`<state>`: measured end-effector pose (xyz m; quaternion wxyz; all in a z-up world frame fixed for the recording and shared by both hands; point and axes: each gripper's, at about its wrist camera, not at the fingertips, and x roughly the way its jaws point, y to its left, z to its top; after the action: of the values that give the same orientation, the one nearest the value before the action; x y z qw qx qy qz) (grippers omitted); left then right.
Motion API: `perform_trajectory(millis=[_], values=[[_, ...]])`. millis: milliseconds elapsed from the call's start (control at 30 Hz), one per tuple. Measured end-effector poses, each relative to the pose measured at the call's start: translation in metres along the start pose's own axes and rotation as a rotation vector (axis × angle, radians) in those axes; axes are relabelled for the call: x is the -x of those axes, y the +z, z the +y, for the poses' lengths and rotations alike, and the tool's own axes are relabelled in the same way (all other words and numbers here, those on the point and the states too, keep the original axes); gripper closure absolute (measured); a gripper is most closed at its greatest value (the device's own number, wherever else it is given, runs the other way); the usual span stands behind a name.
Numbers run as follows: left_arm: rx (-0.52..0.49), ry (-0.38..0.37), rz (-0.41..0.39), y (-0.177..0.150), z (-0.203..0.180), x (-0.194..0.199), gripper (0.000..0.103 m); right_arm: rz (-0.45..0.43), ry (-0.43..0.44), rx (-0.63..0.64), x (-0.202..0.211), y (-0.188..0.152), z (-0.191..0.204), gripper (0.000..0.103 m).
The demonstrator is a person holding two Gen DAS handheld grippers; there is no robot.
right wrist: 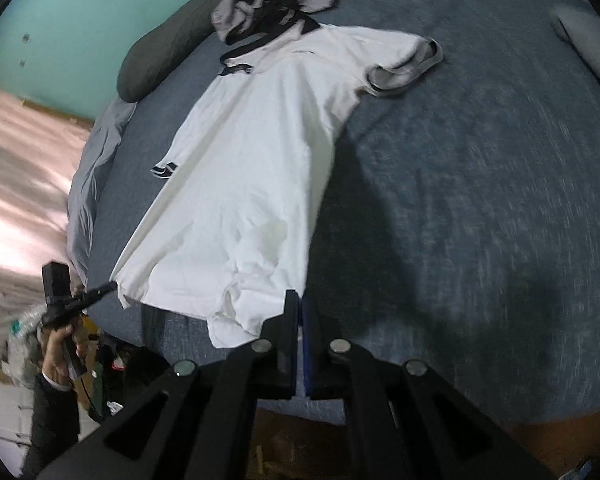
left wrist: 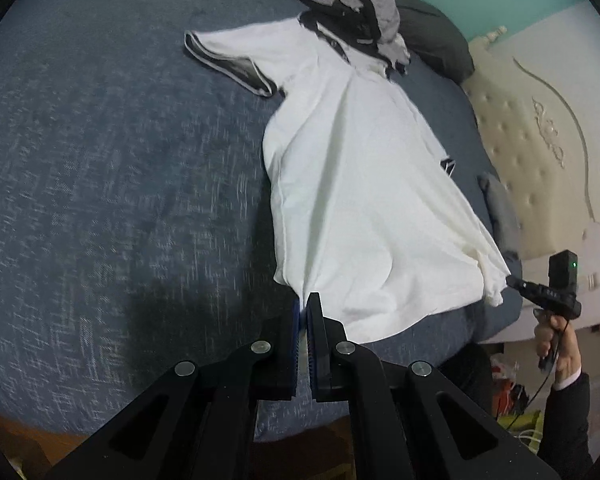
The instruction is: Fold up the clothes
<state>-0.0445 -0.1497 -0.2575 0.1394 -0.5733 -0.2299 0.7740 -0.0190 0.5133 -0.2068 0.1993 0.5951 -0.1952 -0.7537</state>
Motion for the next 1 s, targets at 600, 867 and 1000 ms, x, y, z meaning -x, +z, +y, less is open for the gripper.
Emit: perform_trajectory(millis=[600,867,1000], values=[[0.085,0.087,0.084,0.002,0.019,-0.059,0.096,0.027,-0.112,-0.019,-0.061,0.005,-0.038,0.1],[0.116,0.053,0.024,-0.009,0.025,-0.028,0.07,0.037,-0.148,0.108,-0.044,-0.009,-0.02,0.075],[0.086,0.057,0.035,-0.009,0.017,-0.032,0.067,0.091,-0.148,0.178,-0.048,-0.023,-0.003,0.068]])
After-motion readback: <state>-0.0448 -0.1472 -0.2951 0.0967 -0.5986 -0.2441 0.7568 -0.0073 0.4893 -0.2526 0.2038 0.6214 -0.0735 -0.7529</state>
